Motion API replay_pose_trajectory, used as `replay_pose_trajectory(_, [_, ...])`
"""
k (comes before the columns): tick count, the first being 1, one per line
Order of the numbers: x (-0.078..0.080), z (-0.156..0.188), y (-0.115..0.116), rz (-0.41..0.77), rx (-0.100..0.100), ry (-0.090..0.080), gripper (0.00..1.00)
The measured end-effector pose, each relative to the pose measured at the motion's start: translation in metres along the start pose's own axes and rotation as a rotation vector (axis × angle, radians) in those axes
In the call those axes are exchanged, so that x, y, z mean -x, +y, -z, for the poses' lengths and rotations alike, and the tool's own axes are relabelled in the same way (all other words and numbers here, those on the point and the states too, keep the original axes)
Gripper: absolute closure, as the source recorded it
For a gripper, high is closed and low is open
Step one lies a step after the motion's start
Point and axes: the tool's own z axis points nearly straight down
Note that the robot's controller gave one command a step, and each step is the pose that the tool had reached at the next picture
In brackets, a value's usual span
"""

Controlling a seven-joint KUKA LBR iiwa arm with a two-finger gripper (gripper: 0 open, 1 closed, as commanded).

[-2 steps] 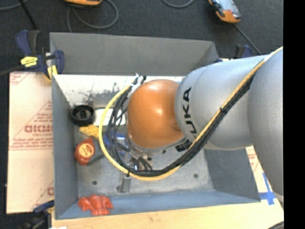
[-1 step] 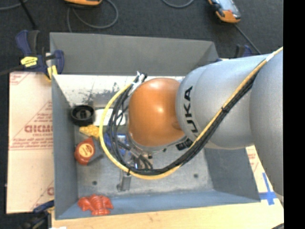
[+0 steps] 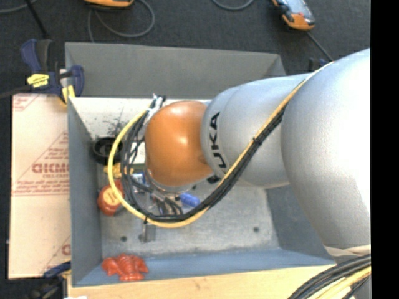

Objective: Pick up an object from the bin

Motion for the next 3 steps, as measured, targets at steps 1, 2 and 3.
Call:
replay_pose_trajectory(1, [0.017, -0.012, -0.041, -0.163, 0.000, 0.002, 0.00])
replay_pose_trajectory(2, [0.020, -0.021, -0.065, -0.265, -0.003, 0.009, 0.00])
replay_pose_trajectory(3, [0.029, -0.040, -0.099, -0.071, -0.002, 0.007, 0.00])
